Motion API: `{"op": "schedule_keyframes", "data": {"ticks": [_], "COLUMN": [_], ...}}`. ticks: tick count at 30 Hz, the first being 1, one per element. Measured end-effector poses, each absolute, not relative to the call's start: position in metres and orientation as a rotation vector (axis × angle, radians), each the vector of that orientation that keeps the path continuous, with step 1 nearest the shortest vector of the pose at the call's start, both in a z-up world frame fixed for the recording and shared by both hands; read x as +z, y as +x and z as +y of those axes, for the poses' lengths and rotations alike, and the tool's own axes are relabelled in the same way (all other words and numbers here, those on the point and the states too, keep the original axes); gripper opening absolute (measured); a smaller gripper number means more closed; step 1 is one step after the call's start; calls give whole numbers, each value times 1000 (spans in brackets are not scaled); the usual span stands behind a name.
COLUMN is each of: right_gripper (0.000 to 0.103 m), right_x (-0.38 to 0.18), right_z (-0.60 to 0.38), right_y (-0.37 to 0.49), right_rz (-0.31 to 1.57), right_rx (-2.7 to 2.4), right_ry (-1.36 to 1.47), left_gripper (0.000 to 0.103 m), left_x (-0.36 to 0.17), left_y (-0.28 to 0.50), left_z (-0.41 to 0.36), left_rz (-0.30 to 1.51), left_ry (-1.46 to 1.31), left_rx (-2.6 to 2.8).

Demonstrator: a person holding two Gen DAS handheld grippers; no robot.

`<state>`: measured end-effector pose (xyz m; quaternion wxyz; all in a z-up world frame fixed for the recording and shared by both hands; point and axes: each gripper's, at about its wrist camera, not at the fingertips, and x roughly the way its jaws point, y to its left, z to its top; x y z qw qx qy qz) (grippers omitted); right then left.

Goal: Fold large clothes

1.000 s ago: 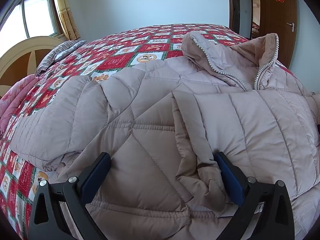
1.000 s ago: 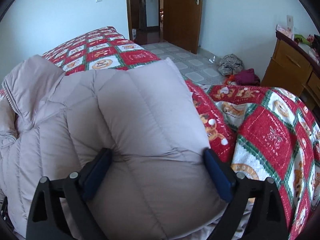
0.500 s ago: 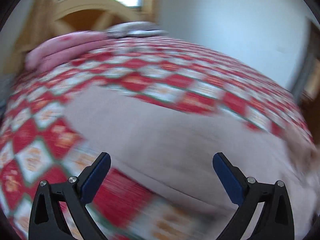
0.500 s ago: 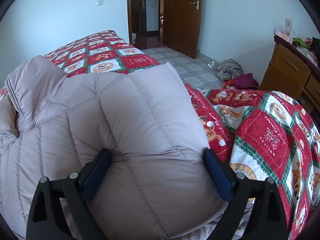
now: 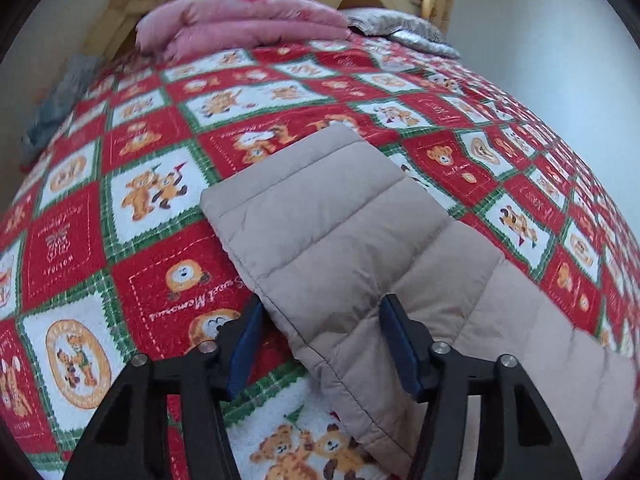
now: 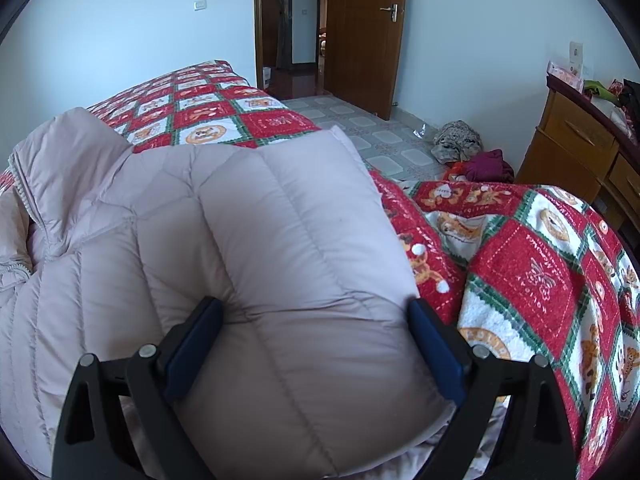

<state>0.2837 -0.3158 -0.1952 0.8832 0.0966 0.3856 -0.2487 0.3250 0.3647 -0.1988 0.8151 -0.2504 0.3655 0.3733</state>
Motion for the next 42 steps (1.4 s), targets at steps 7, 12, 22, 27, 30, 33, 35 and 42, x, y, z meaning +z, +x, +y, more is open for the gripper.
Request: {"op": "schedule_keyframes", "data": {"ticks": [7,12,22,27,30,33,35,42], "right_gripper": [96,96,96,96,96,96,96,97], "right_x": [-195,-195,-195,-195,-195,-195,-196,-196], "right_z": [-315,-314,-315,-315,-315,-315,-315,-315], "right_y": [283,283,283,283,284,284,284,285], "right_rz": [801,802,801,800,801,802,802,802], "right_rx": [-520,-522,-521,-521,-521,-524,-524,-524], "right_ry": [200,198,199,200,201,197,198,198], "left_gripper": [4,4,4,4,5,7,11,50], "left_x": [-176,-112,-59,-117,-158,-174,-174,-142], "left_y": [333,335,313,309,319,326,327,295], "left_z": [359,303,40,-57,-85,-100,-100,-56], "left_rz": [712,551,398,542,678,738,742,789], "left_ry": [-479,-321,42,129,184,277,277,85], "left_rx": [680,559,-99,-283,-282,-266,-274,-394]}}
